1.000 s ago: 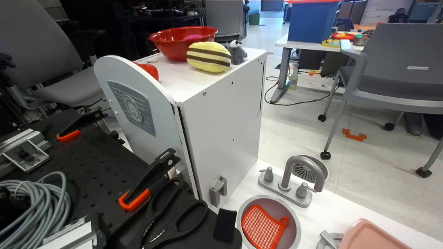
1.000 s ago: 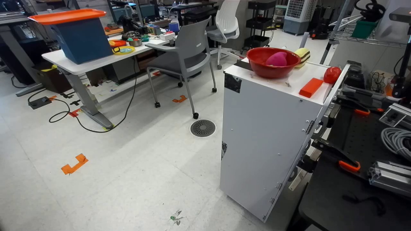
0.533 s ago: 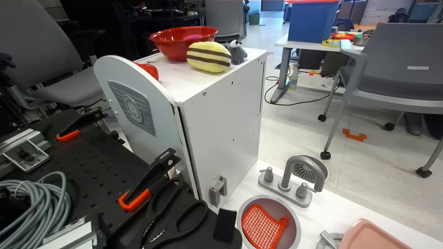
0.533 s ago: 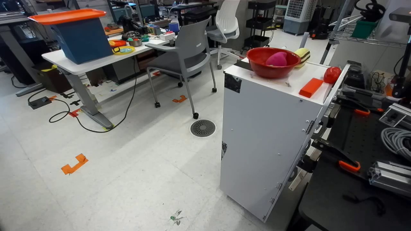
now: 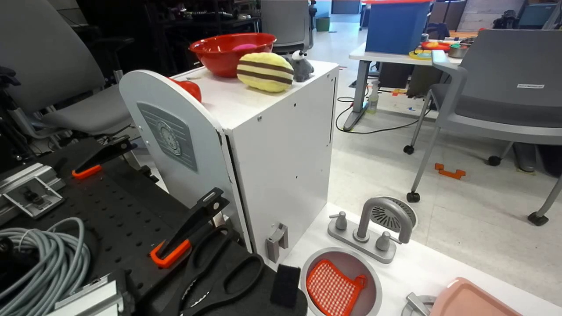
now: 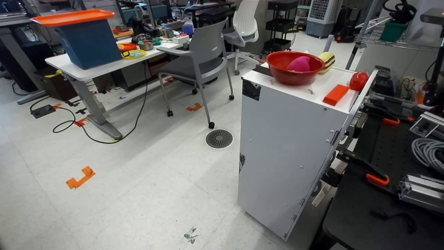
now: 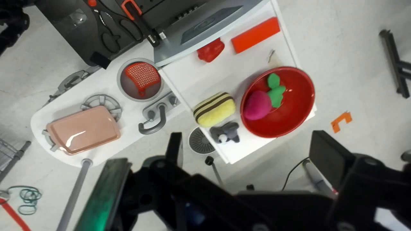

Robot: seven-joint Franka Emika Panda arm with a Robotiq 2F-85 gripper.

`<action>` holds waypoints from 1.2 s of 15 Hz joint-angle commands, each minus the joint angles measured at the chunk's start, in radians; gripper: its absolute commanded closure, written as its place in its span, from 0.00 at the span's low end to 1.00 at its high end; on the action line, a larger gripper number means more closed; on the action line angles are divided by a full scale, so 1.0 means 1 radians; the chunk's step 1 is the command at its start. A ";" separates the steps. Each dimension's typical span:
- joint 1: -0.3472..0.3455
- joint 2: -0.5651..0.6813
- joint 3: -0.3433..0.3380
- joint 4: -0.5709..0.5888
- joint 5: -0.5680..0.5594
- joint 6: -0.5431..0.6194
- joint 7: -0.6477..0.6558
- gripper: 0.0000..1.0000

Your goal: Put the yellow object in the bowl

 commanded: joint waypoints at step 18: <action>-0.158 0.234 -0.007 0.076 0.032 0.033 0.477 0.00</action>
